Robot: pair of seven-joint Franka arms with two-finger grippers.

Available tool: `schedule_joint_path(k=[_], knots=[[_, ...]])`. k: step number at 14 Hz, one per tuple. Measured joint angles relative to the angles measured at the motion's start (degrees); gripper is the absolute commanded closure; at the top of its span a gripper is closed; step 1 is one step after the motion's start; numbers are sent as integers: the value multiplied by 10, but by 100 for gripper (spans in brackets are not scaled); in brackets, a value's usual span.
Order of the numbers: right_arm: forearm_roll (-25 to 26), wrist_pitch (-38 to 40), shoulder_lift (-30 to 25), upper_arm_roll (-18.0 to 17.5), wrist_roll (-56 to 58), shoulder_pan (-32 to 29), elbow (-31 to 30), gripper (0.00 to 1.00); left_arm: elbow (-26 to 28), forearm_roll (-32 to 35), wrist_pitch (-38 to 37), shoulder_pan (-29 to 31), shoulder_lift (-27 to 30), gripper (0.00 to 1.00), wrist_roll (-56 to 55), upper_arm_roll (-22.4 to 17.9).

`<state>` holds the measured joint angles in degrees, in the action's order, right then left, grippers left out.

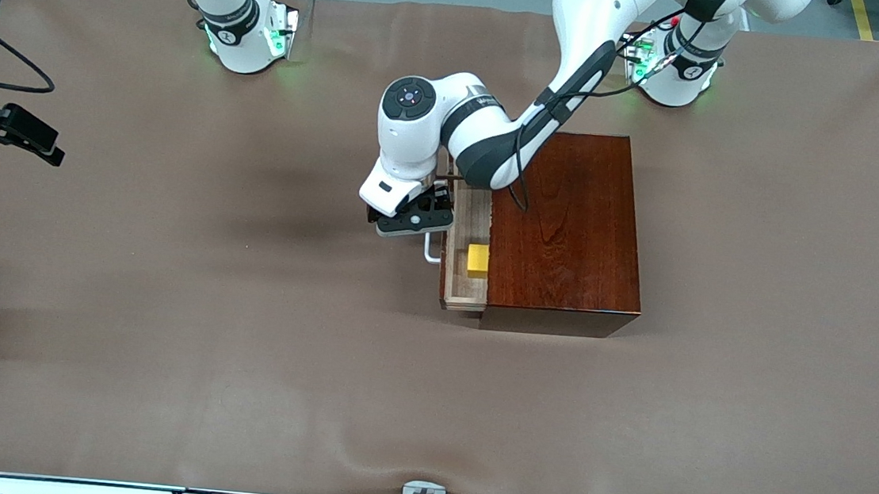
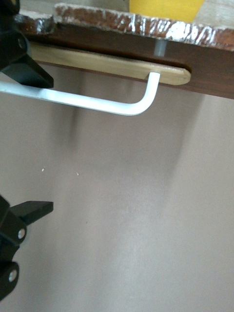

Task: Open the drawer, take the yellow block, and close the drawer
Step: 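Pull the drawer open by its handle with the left gripper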

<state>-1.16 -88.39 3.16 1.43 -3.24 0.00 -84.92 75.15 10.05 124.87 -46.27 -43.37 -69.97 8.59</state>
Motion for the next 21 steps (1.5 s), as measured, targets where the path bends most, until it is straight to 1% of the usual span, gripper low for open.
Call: schedule_joint_path(k=[10,15,18,21], knots=[[0,-1,0,0,0,0,0,0,1,0,45,-7,-3,0,0,0],[0,-2,0,0,0,0,0,0,5,0,84,-12,-4,0,-1,0],[0,-3,0,0,0,0,0,0,10,0,132,-17,-7,0,-2,0],[0,-3,0,0,0,0,0,0,10,0,141,-17,-8,0,-5,-1]])
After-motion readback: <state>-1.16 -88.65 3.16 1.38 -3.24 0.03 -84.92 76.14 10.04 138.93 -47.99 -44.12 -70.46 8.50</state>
